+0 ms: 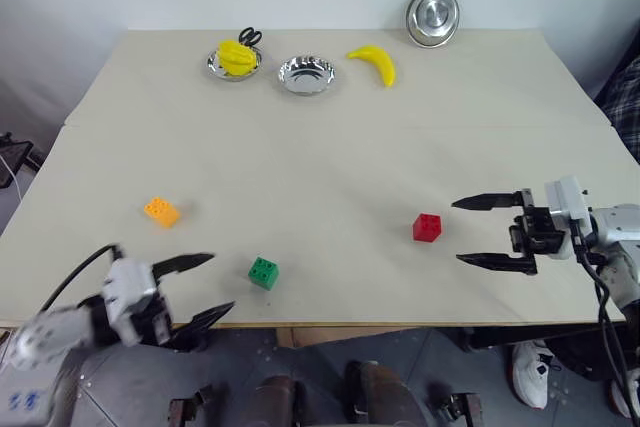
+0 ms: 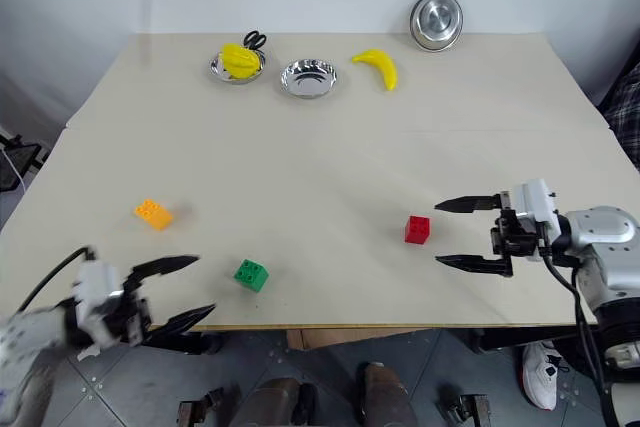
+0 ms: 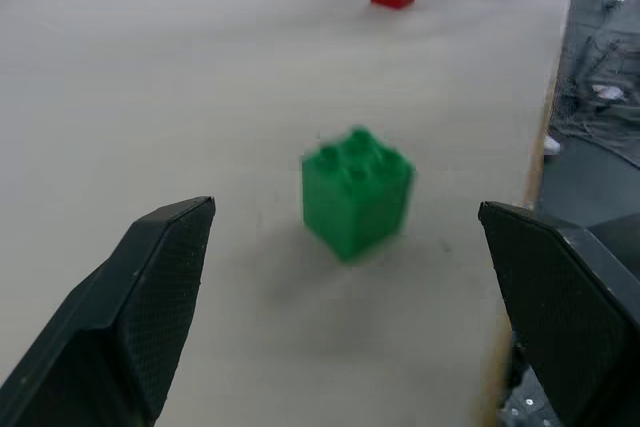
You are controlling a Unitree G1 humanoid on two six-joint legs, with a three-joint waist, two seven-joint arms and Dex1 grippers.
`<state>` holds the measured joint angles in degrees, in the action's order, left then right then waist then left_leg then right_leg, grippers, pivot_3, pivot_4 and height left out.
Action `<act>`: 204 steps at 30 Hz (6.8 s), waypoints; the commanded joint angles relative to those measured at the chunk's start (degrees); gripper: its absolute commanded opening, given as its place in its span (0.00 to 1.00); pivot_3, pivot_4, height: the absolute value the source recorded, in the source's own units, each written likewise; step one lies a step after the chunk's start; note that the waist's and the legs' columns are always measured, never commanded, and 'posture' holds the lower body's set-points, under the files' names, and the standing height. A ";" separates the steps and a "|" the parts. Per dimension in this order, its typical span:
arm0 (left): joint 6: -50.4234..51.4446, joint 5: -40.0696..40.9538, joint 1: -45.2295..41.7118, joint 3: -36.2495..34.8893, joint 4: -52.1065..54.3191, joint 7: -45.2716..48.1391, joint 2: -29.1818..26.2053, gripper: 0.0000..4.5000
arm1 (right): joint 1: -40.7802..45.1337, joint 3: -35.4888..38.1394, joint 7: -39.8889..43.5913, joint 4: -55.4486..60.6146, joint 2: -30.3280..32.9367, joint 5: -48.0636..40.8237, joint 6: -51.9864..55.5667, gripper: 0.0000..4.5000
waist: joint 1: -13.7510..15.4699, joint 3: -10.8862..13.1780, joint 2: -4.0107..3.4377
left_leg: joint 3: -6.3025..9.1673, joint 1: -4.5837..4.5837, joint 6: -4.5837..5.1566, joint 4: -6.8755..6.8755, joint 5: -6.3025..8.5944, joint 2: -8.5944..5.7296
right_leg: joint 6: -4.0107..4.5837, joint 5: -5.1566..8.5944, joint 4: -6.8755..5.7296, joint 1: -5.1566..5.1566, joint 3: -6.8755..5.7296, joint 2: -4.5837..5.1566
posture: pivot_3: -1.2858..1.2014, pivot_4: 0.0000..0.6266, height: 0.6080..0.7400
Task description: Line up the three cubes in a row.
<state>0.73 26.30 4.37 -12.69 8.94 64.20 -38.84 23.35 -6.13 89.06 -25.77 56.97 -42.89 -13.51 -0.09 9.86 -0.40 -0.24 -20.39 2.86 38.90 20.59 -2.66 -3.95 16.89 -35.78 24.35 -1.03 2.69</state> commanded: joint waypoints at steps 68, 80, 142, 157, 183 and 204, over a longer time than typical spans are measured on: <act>-15.52 -28.56 -69.65 23.55 -80.04 2.81 35.40 0.35 | -38.46 36.51 -13.81 27.11 -11.88 7.21 5.45 1.00 | 1.68 0.17 0.29 | -0.16 -0.13 -0.13 0.37 -0.20 -0.09 | -0.29 -0.16 -0.38 0.16 0.11 -0.11 | 0.52 0.24 1.00; -17.48 -22.04 -67.50 16.05 -72.15 11.19 28.64 0.99 | -28.95 31.23 -13.87 26.21 -12.48 6.65 8.56 1.00 | 1.26 0.19 0.32 | -0.20 -0.12 -0.15 0.44 -0.21 -0.09 | -0.29 -0.16 -0.63 0.25 0.14 -0.11 | 0.52 0.24 1.00; 5.41 -5.48 -19.80 -9.28 -36.62 -14.09 -5.21 0.79 | -14.96 19.48 -13.09 25.15 -20.01 9.19 10.09 1.00 | 0.07 0.13 0.43 | -0.05 0.03 -0.11 0.19 -0.06 -0.05 | -0.13 -0.09 -0.40 0.09 -0.02 -0.01 | 0.52 0.24 1.00; 0.68 -4.91 -28.95 0.35 -30.50 0.50 -2.70 0.33 | -24.84 23.61 -12.39 24.46 -22.85 6.92 3.20 1.00 | 1.58 0.10 0.48 | -0.04 0.02 -0.10 0.21 -0.07 -0.06 | -0.15 -0.10 -0.40 0.07 -0.01 0.01 | 0.52 0.24 1.00; -21.10 -25.99 -65.48 22.42 -77.37 14.20 20.07 0.33 | -39.85 35.51 -14.61 31.69 -20.67 2.38 6.43 1.00 | 1.53 0.13 0.54 | -0.21 -0.01 -0.12 0.34 -0.13 -0.08 | -0.19 -0.12 -0.67 0.20 0.16 -0.10 | 0.52 0.24 1.00; -21.05 -25.29 -64.27 18.61 -75.84 16.17 17.91 0.95 | -34.80 31.90 -13.51 28.24 -20.89 4.00 6.62 1.00 | 1.53 0.12 0.57 | -0.19 0.00 -0.13 0.38 -0.16 -0.08 | -0.19 -0.12 -0.74 0.20 0.16 -0.09 | 0.52 0.24 1.00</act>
<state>-19.15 0.08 -60.21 7.45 -68.38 80.10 -19.34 -11.69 25.39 75.13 2.15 35.93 -38.37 -6.80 1.43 9.98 0.16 -0.43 -20.38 2.73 39.28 20.43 -2.74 -4.14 16.77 -36.52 24.55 -0.87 2.60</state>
